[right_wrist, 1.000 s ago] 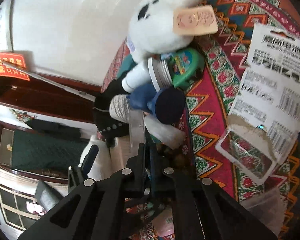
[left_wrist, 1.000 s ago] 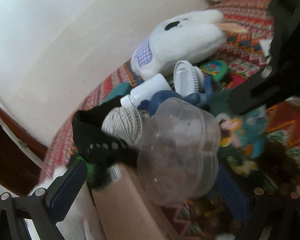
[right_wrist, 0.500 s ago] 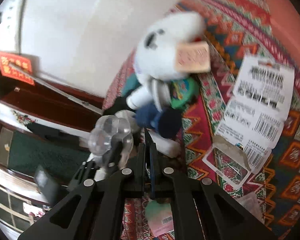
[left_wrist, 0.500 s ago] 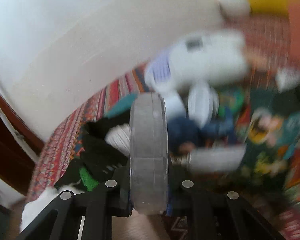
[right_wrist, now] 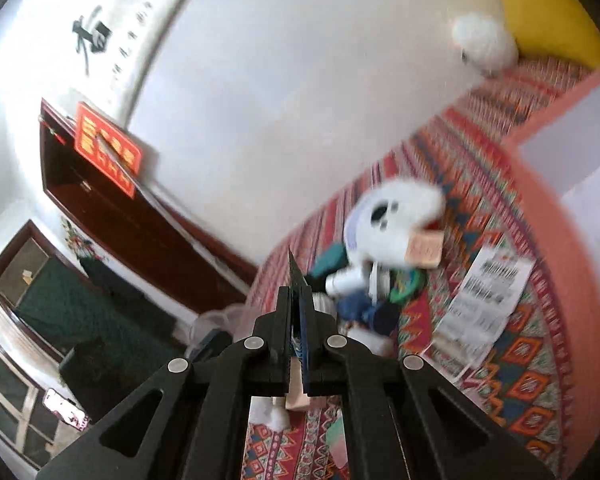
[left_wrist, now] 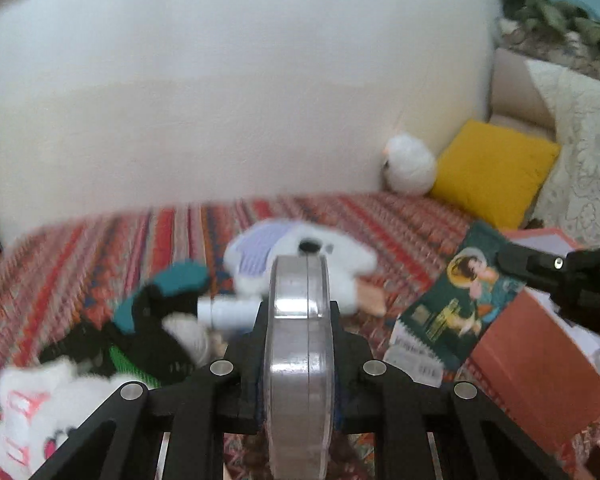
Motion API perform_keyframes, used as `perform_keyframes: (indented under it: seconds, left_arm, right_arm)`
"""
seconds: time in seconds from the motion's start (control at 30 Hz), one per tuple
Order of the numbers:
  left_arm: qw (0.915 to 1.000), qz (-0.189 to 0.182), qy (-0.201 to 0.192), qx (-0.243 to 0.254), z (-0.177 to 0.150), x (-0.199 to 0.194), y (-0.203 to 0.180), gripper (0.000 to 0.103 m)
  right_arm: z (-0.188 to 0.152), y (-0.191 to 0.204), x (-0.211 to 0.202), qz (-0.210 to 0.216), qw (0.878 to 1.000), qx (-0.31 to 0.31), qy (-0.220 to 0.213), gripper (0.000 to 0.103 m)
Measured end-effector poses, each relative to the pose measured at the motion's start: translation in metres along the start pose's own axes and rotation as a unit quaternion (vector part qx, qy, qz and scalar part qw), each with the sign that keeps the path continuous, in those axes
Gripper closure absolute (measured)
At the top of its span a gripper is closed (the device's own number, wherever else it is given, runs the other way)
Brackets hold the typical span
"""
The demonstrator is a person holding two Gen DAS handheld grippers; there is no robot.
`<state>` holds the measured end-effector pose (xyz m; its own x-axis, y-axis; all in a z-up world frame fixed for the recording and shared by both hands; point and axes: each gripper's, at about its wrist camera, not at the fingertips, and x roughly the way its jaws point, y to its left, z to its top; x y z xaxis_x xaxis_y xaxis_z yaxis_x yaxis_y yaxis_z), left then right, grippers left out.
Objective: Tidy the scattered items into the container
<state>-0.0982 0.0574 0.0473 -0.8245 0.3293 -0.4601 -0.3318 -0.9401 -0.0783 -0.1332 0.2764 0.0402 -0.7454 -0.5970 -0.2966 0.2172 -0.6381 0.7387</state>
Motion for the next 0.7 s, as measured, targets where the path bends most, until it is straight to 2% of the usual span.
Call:
perform_keyframes:
  seconds: [0.17,0.33,0.5,0.63,0.7]
  left_arm:
    - [0.998,-0.045,-0.026,0.037,0.017,-0.017,-0.061,0.085]
    - [0.9927,-0.102,-0.024,0.059,0.04,-0.008,-0.126,0.085]
    - [0.9829,-0.16,-0.015,0.091,0.061,0.011,-0.207,0.085]
    - [0.9747,-0.19,-0.003,0.118,0.062,0.033,-0.265,0.085]
    - [0.9706,-0.201,0.016,0.132,0.06,0.048,-0.289,0.085]
  right_arm:
    - [0.013,-0.004,-0.068,-0.029,0.997,-0.018,-0.069,0.1]
    - [0.026,-0.024,-0.13,-0.066,0.989,-0.017,-0.129,0.1]
    - [0.039,-0.057,-0.18,-0.138,0.973,0.004,-0.187,0.1]
    - [0.048,-0.09,-0.204,-0.184,0.959,0.04,-0.21,0.1]
    - [0.049,-0.103,-0.211,-0.2,0.952,0.057,-0.225,0.099]
